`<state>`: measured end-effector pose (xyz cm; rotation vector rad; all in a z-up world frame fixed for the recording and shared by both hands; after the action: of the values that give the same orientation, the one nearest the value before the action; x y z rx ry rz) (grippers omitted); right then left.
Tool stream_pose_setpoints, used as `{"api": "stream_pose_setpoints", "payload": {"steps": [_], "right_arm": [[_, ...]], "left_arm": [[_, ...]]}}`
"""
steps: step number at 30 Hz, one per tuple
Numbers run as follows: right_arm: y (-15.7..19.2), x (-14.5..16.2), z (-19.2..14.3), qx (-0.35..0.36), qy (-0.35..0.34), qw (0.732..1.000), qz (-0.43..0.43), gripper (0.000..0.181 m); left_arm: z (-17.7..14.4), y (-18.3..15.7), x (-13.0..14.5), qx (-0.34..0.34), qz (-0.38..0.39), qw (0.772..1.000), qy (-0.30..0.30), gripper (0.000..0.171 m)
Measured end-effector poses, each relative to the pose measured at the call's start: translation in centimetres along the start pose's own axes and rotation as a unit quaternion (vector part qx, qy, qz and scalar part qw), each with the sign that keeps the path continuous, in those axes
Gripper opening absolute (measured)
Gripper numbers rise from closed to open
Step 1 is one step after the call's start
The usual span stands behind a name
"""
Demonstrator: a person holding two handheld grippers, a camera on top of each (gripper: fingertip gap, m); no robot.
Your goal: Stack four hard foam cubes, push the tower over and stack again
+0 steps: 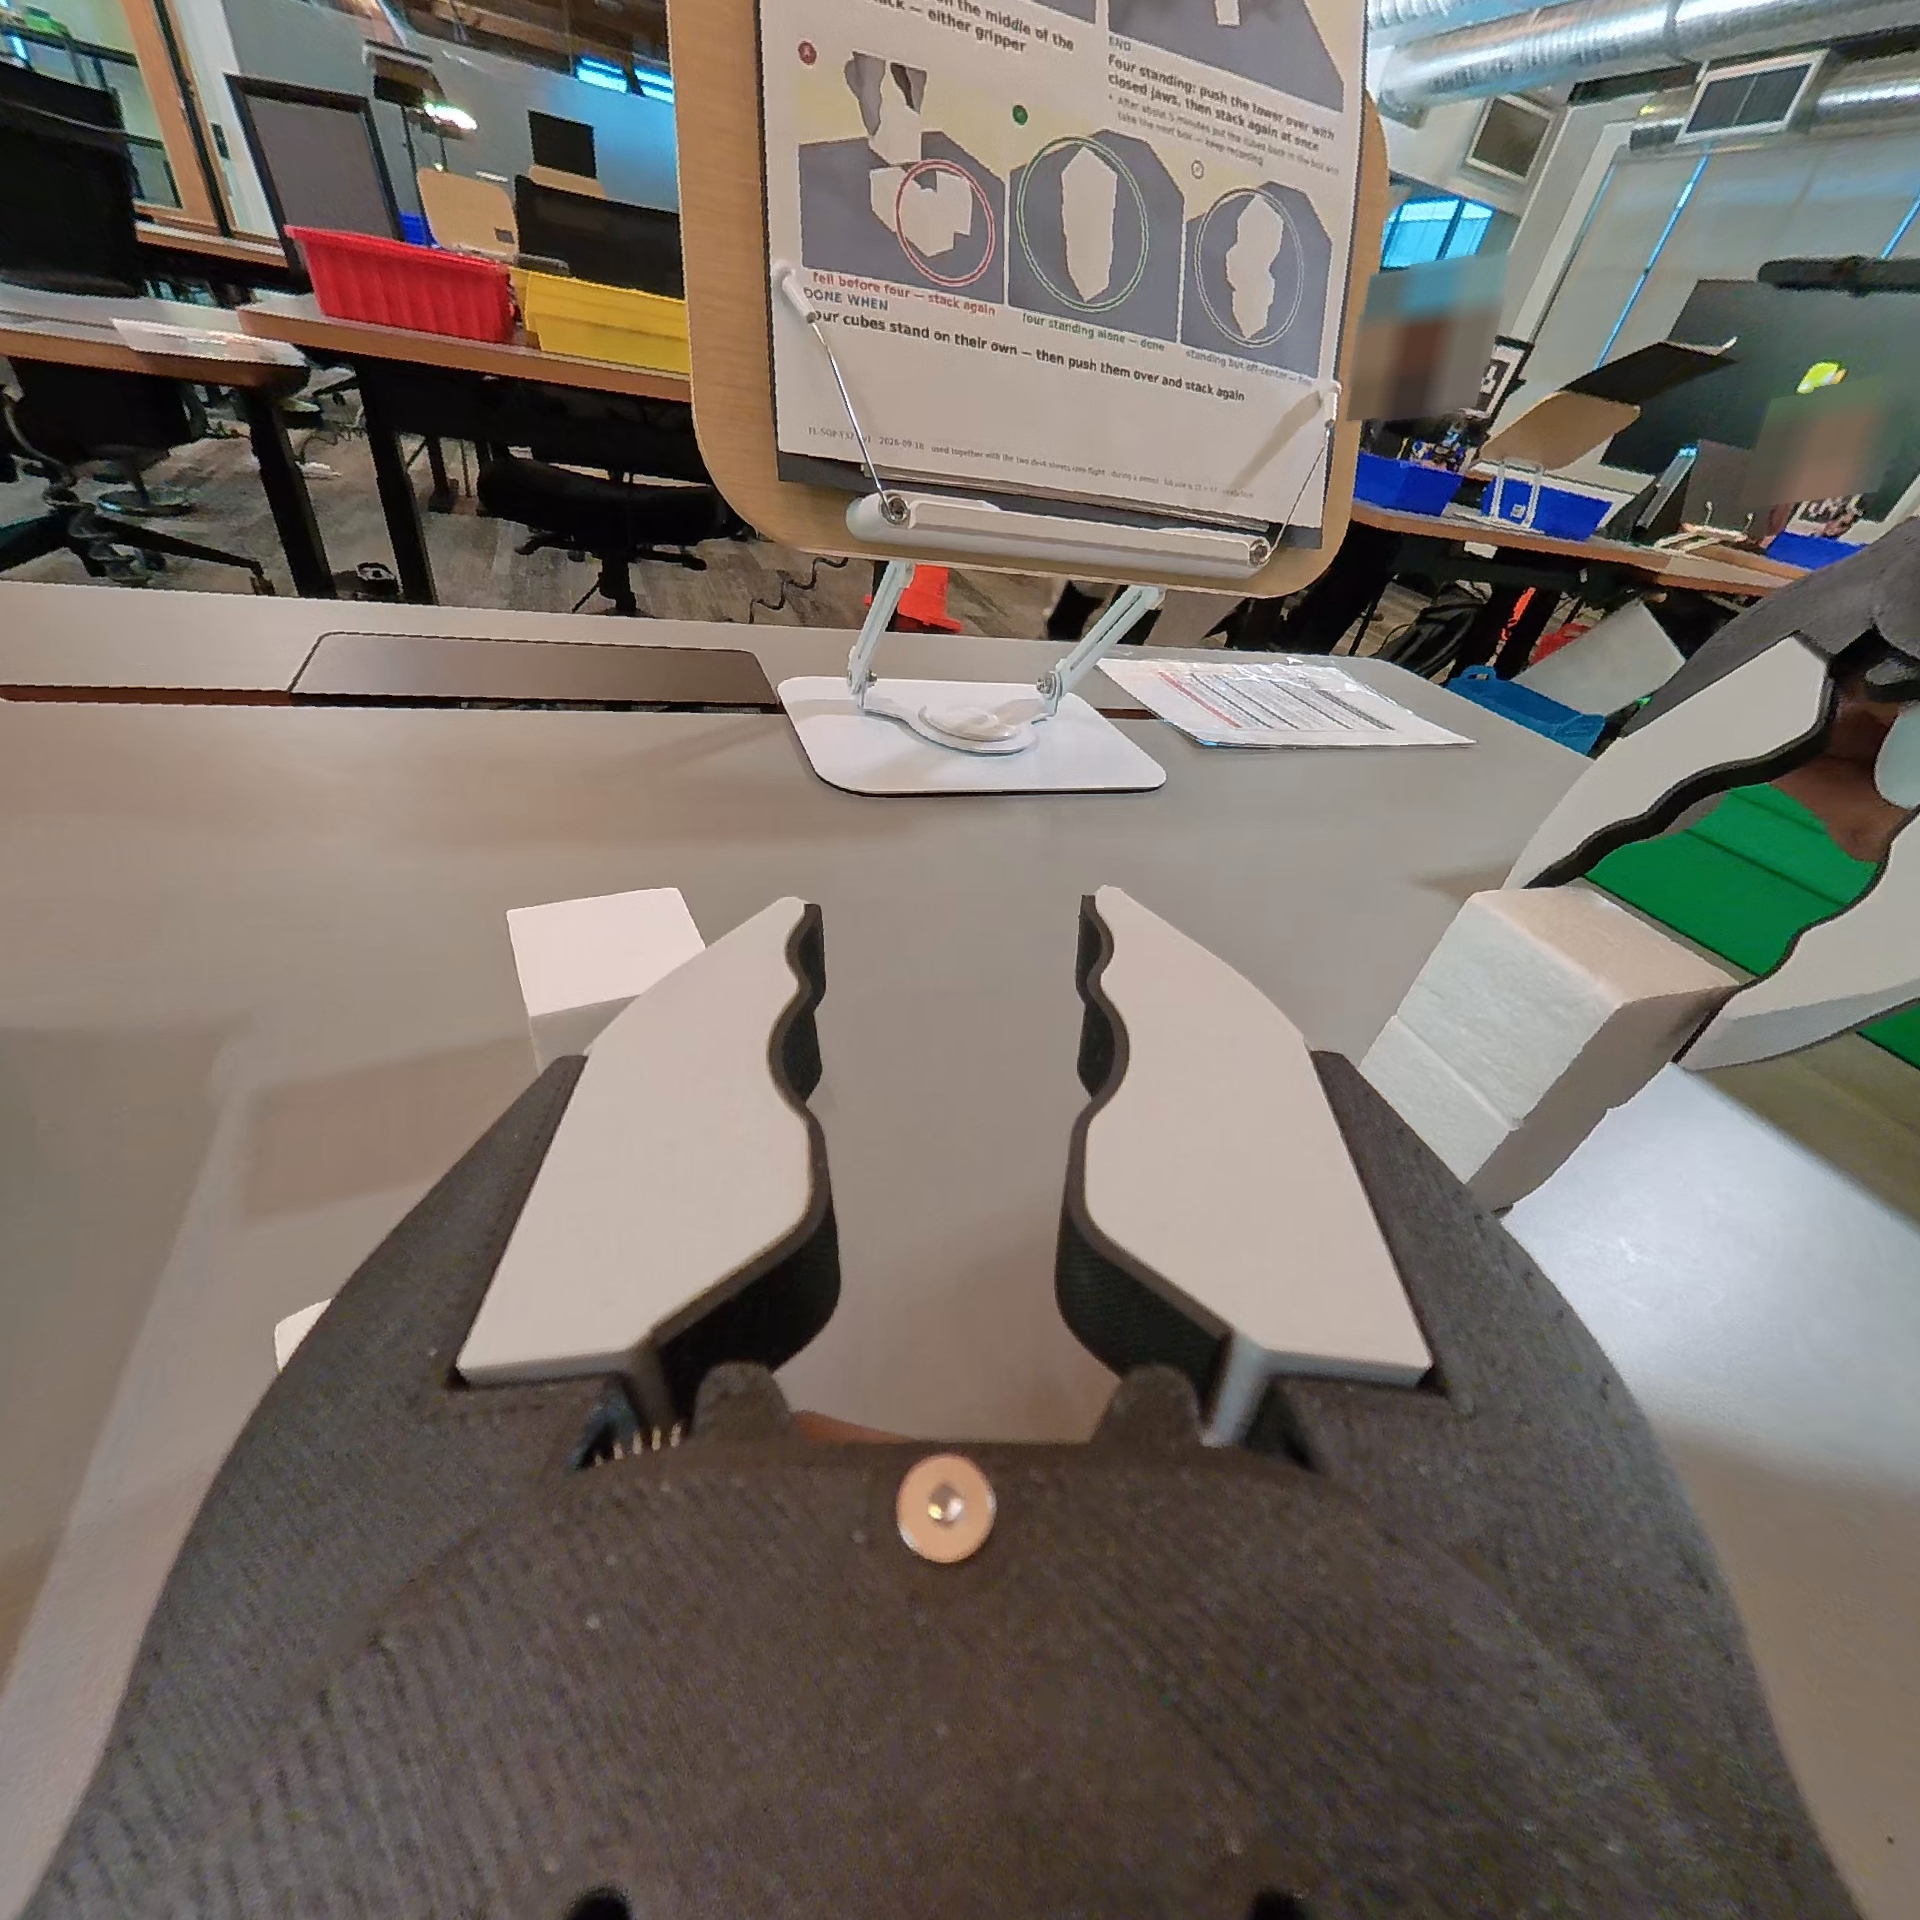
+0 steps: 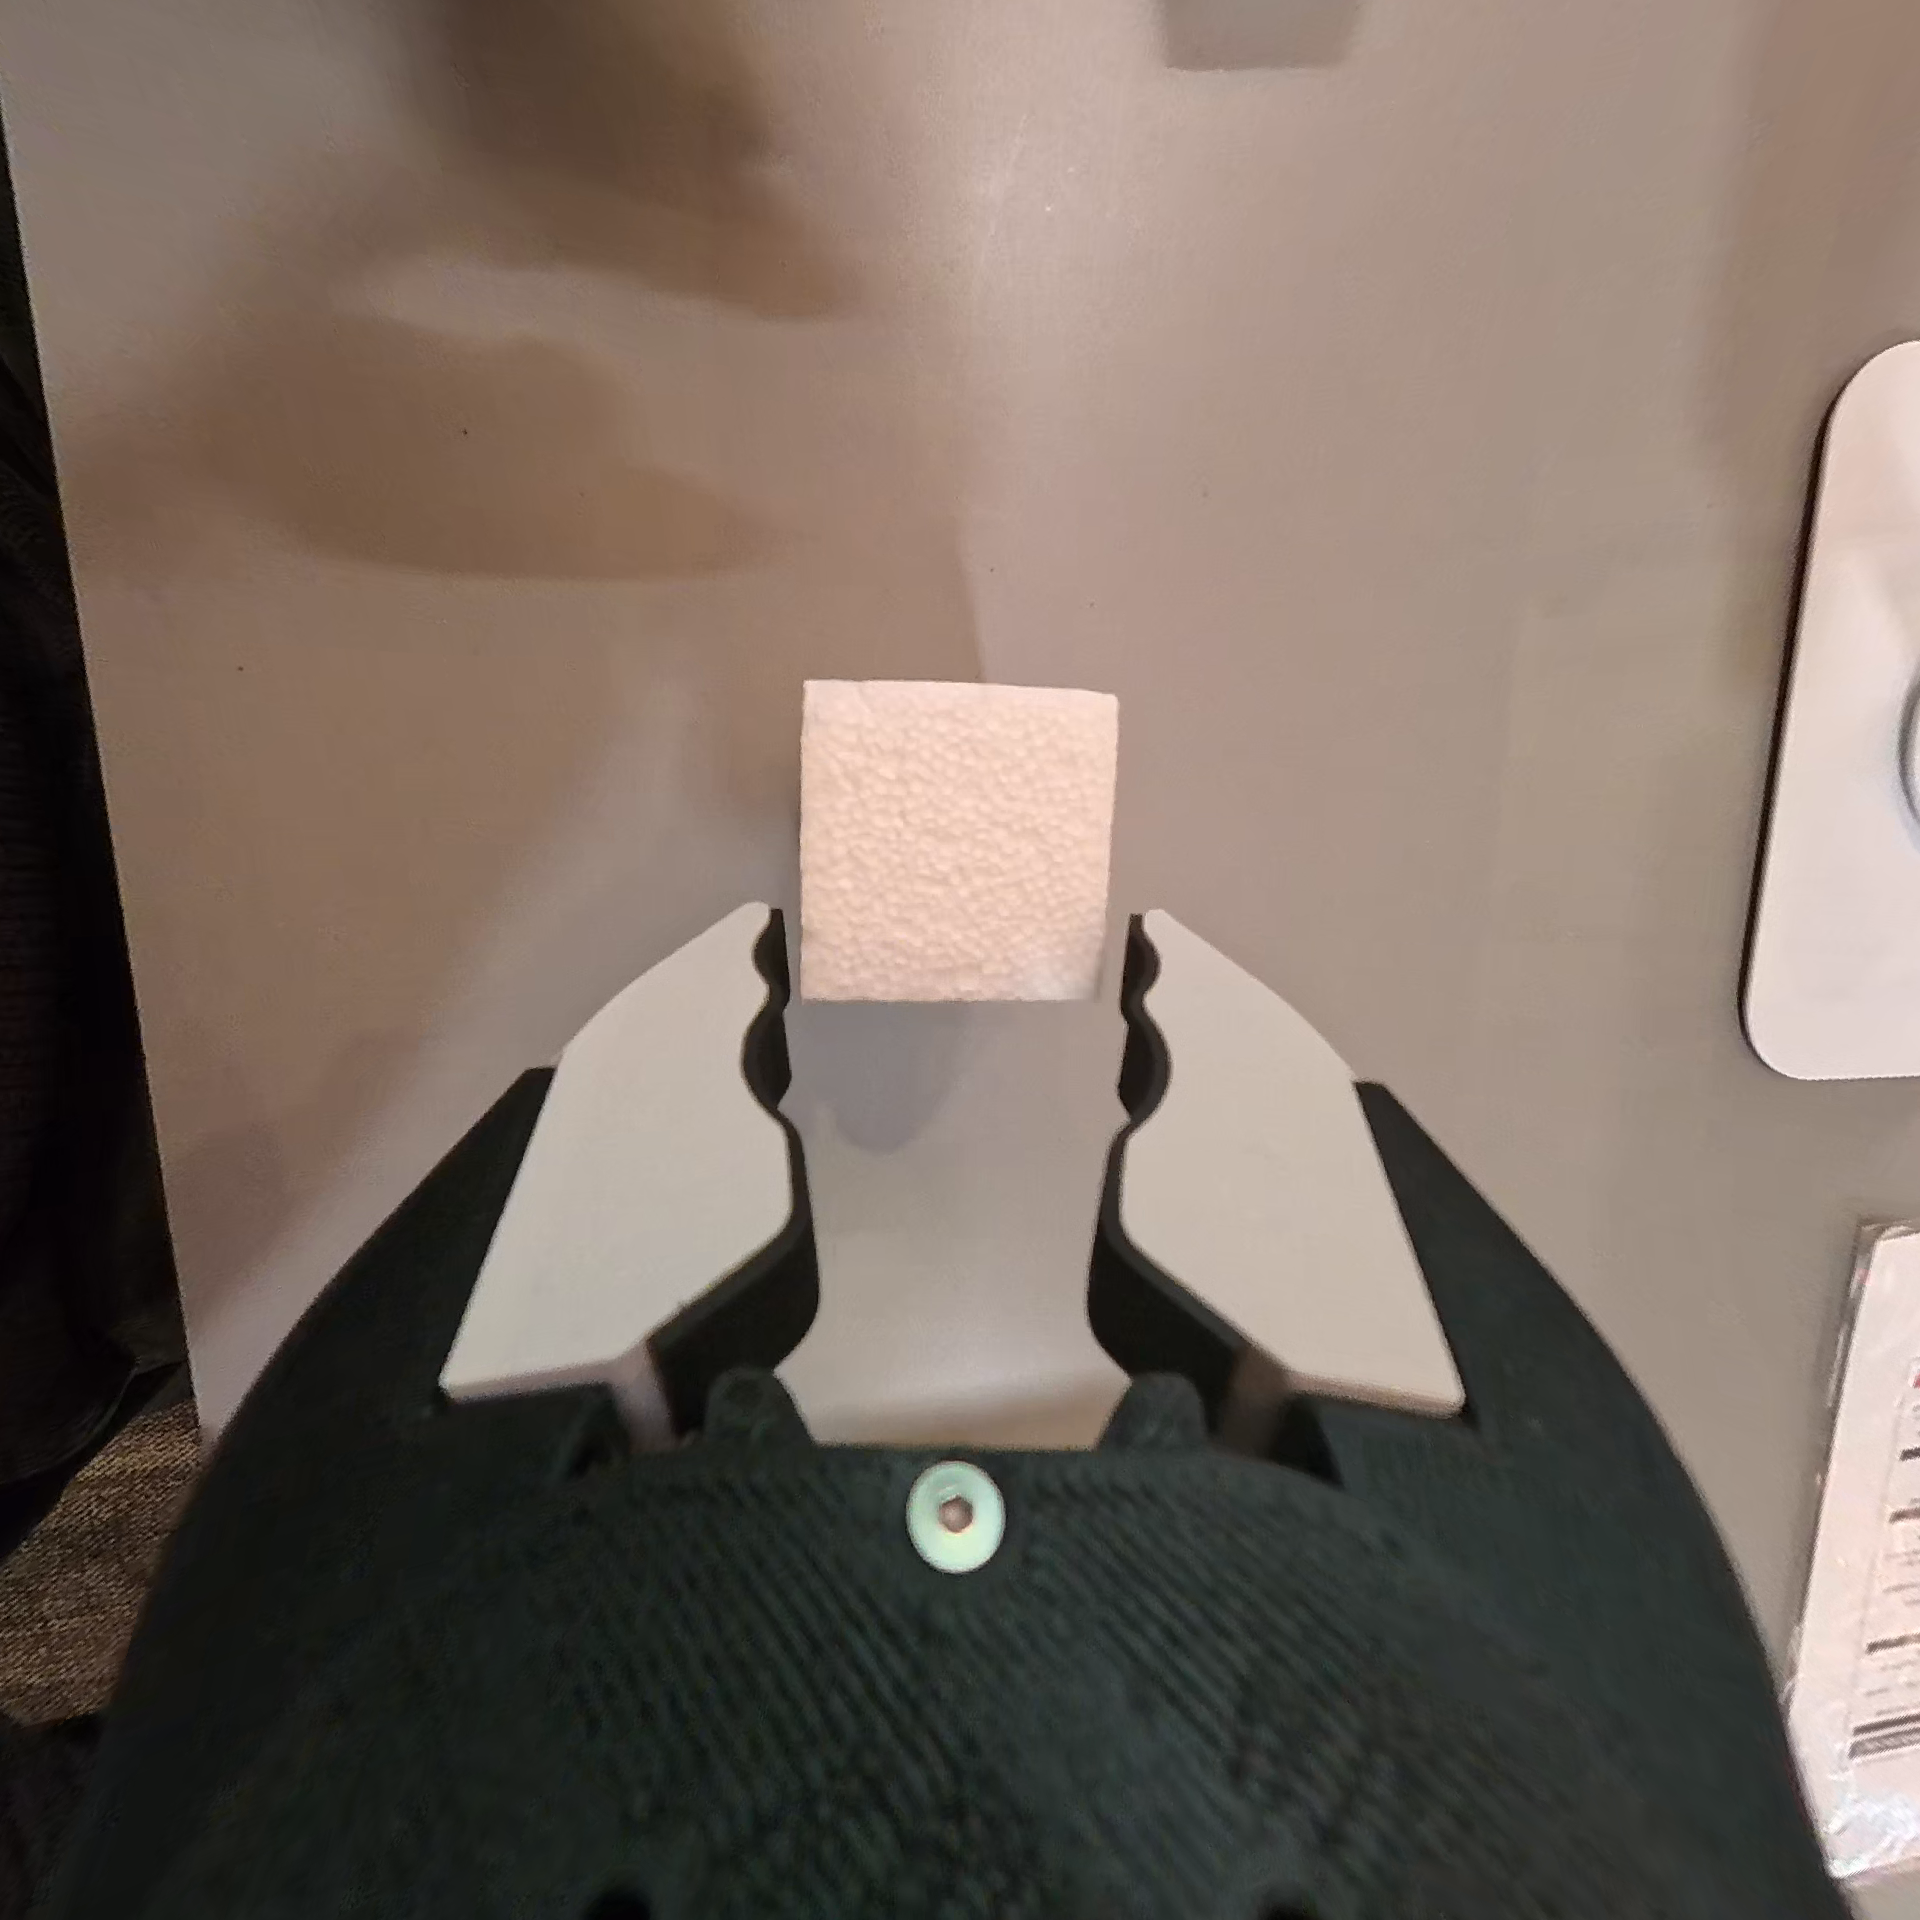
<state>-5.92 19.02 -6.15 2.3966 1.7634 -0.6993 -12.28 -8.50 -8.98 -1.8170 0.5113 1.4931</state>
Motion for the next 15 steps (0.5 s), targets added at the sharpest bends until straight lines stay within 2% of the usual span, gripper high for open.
{"api": "stream_pose_setpoints", "payload": {"steps": [8, 13, 15], "right_arm": [[-0.2, 0.1, -1.3, 0.02, -0.009, 1.0, 0.002, 0.065], [-0.1, -0.4, -5.3, 0.051, -0.108, 0.992, 0.036, 0.064], [0.4, -0.5, -6.4, 0.084, -0.144, 0.985, 0.046, 0.061]], "left_arm": [[0.0, 0.0, 0.0, 0.0, 0.0, 1.0, 0.0, 0.047], [0.0, 0.0, 0.0, 0.0, 0.0, 1.0, 0.0, 0.047], [0.0, 0.0, 0.0, 0.0, 0.001, 1.0, 0.001, 0.047]]}}
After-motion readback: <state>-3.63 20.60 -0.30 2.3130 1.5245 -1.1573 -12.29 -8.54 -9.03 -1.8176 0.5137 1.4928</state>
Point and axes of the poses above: each gripper's, where its closed fingertips meet, z out along the fingers, x out of its underside, y = z × x across the jaws, the point moved 9 cm from there along -z, back along the fingers, and after that the axes turned 7 degrees about -z, right-handed, at the moved point
